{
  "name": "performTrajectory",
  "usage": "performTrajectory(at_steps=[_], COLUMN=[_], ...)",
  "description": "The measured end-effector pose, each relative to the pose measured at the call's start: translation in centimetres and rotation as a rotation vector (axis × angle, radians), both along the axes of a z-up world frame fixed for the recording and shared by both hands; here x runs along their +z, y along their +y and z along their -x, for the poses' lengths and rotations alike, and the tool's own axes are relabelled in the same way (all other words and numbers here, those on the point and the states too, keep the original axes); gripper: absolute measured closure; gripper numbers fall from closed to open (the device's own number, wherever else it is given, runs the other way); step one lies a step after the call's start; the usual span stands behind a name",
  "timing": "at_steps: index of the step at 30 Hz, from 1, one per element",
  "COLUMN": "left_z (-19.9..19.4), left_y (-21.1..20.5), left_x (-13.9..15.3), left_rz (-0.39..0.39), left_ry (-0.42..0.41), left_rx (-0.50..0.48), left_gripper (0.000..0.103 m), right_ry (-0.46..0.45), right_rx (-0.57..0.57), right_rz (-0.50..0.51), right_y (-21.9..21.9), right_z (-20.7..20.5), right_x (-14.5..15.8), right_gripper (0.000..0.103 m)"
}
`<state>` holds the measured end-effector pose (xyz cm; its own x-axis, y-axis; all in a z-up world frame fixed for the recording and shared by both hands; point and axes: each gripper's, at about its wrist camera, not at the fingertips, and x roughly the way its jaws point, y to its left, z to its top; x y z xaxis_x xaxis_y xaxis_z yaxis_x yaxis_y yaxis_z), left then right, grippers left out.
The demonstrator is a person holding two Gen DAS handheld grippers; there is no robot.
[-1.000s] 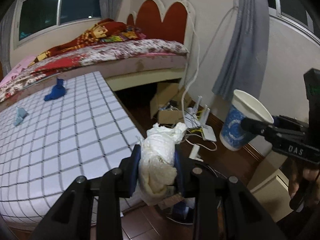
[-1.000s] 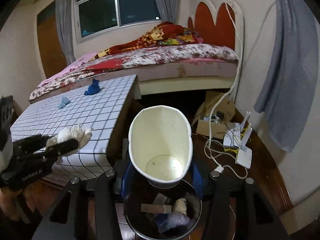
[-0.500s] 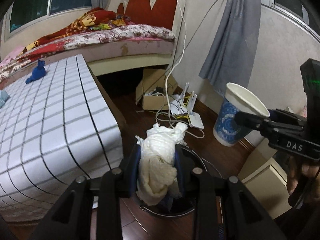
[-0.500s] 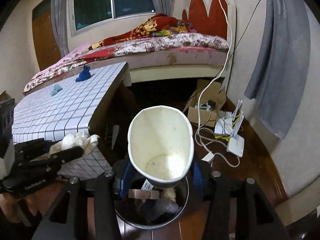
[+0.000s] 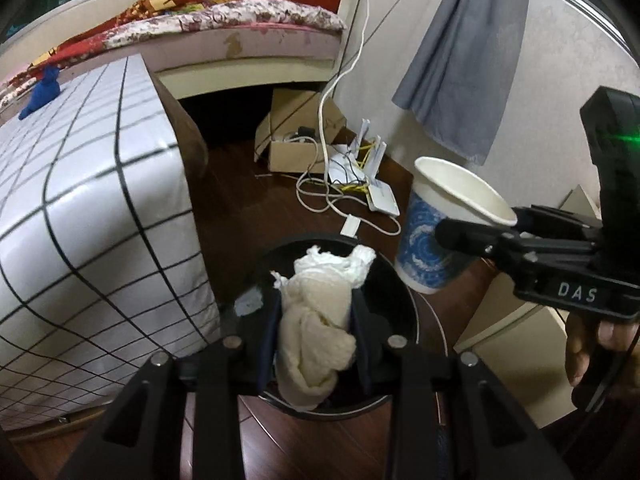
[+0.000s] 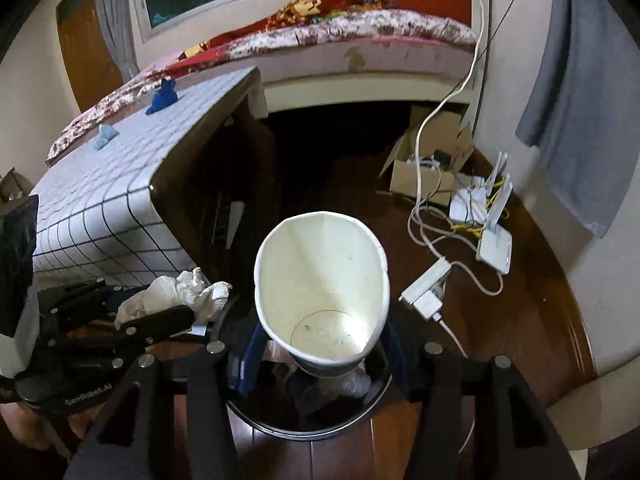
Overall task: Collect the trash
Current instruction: 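Open both tools to drop the tissue and cup into the bin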
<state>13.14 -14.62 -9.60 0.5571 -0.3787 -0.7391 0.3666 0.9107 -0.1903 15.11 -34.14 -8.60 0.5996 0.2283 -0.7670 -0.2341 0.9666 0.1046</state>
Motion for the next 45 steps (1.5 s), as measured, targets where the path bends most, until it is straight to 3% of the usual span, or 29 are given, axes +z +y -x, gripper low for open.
performTrajectory(at_steps=[10, 12, 13, 14, 15, 16, 19, 23, 45], left_z=[-1.0, -1.2, -1.5, -1.5, -1.5, -1.4, -1.3, -1.1, 0.1], left_y=[0.3, 0.3, 0.2, 0.1, 0.1, 0.1, 0.7, 1.4, 2.0], left_x=[-1.5, -1.9, -2.4, -2.8, -3.1, -3.5, -4.2, -4.3, -3.3], left_rz=[0.008, 0.02, 0.032, 0.011, -0.025, -0.065, -0.083, -0.097, -0.115], left_ry=[0.037, 0.047, 0.069, 0.072, 0.067, 0.062, 0.085, 0.068, 0.02], left_rx=[0.009, -0.004, -0.017, -0.001, 0.022, 0.047, 0.085, 0.105, 0.133], left_gripper=[0.068, 0.066, 0.055, 0.034, 0.024, 0.015, 0.003, 0.002, 0.001], right_ry=[0.071, 0.095, 0.103, 0.095, 0.082, 0.081, 0.089, 0.108, 0.063], right_rx=[0.042, 0.039, 0.027, 0.011, -0.013, -0.028, -0.094, -0.128, -0.032], right_rz=[-0.013, -0.028, -0.015, 0.004, 0.032, 0.053, 0.087, 0.12, 0.207], right_y=[0.9, 0.8, 0.7, 0.6, 0.3, 0.0, -1.2, -2.0, 1.2], right_z=[-1.5, -1.9, -2.1, -2.2, -2.2, -2.2, -2.4, -2.4, -0.4], right_x=[-2.3, -3.0, -3.4, -3.5, -3.6, -3.8, -4.3, -5.0, -3.4], right_gripper=[0.045, 0.04, 0.03, 0.009, 0.001, 0.001, 0.001, 0.001, 0.001])
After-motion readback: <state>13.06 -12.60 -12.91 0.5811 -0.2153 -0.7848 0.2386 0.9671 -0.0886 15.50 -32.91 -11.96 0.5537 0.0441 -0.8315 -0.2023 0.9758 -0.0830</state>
